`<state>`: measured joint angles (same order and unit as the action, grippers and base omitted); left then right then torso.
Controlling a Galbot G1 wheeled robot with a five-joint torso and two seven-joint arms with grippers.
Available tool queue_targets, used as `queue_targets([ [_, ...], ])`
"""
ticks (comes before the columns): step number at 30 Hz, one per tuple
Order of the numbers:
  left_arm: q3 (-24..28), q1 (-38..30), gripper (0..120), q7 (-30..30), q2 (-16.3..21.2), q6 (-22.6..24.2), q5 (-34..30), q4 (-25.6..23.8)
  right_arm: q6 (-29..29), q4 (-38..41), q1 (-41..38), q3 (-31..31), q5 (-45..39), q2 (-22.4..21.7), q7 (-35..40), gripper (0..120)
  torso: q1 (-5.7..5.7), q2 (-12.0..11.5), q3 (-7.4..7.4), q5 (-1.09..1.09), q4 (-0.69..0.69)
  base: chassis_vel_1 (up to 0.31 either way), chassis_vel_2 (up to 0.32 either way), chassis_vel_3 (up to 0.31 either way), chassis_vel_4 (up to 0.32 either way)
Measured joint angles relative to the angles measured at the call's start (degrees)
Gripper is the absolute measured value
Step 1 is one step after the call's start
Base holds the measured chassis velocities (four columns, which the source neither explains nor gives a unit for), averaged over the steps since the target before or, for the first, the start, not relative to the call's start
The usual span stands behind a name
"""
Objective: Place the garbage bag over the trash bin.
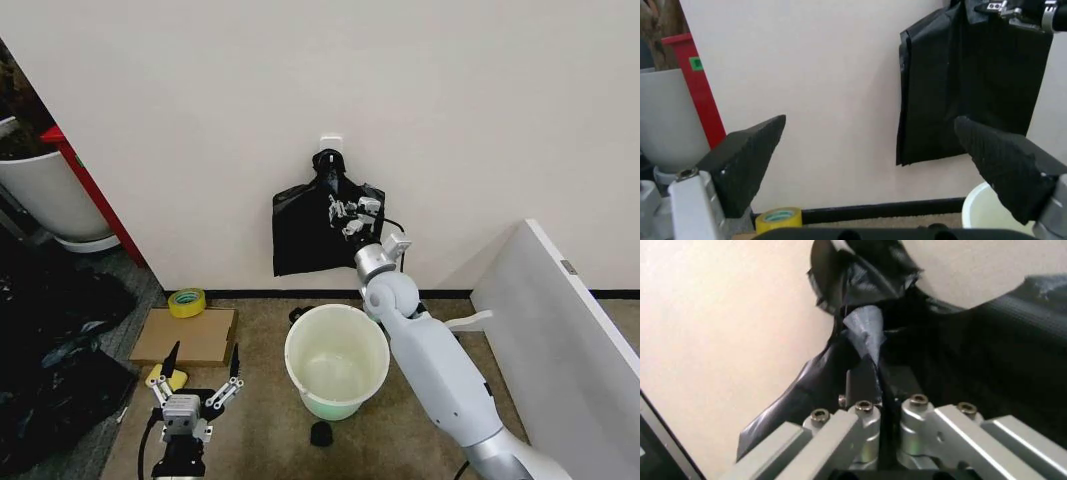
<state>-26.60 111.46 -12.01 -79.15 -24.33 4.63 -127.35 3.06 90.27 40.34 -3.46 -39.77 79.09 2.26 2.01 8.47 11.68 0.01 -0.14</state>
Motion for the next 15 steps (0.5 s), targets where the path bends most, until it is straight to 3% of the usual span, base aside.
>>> queue_targets([
  [11, 0.37, -0.18, 100, -0.01, 0.21, -0.01, 0.13, -0.25, 0.34, 6.04, 6.25, 0.54, 3.52, -3.14, -0.12, 0, 0.0, 0.0, 0.0, 0.0, 0.01, 0.0, 0.0, 0.0, 0.0],
  [15, 0.63, -0.54, 100, -0.01, 0.27, -0.03, 0.37, -0.25, 0.11, 13.5, 13.16, 0.77, 4.95, -7.05, 0.23, 0, 0.0, 0.0, 0.0, 0.01, 0.0, 0.0, 0.0, 0.0, 0.0],
])
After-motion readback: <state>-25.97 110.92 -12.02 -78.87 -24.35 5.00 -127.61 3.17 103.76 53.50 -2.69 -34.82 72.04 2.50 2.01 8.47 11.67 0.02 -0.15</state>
